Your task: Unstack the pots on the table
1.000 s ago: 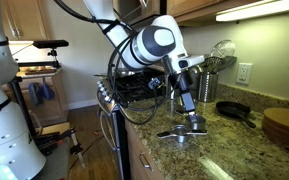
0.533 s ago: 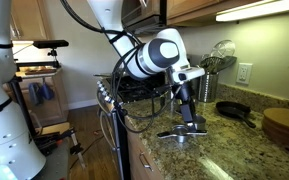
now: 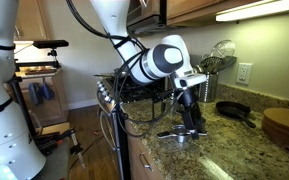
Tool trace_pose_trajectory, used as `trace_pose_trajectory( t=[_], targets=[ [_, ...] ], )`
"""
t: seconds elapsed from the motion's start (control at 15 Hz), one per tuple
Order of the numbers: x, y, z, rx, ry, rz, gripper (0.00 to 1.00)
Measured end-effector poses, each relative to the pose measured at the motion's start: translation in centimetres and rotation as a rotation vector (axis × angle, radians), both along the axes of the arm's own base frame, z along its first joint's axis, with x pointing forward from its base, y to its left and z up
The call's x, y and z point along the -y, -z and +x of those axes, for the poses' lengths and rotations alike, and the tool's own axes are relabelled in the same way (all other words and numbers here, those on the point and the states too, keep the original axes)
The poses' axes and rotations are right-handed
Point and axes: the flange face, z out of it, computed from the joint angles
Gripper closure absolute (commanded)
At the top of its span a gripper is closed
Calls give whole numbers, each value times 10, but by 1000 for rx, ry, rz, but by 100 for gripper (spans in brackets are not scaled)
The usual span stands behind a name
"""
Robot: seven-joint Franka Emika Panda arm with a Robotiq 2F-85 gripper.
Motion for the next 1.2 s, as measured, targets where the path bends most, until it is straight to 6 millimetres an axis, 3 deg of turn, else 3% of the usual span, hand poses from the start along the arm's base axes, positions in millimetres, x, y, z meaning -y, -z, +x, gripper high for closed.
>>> trace_pose_trajectory(
  t=[0.27, 0.4, 1.0, 1.07, 1.2],
  targets=[
    [1, 7, 4, 2, 23, -2, 0],
    [2, 10, 6, 2, 29, -2, 28],
    [4, 19, 15, 3, 46, 0, 87],
    [4, 19, 15, 3, 47, 1, 91],
    [5, 19, 15, 3, 50, 1, 88]
  ],
)
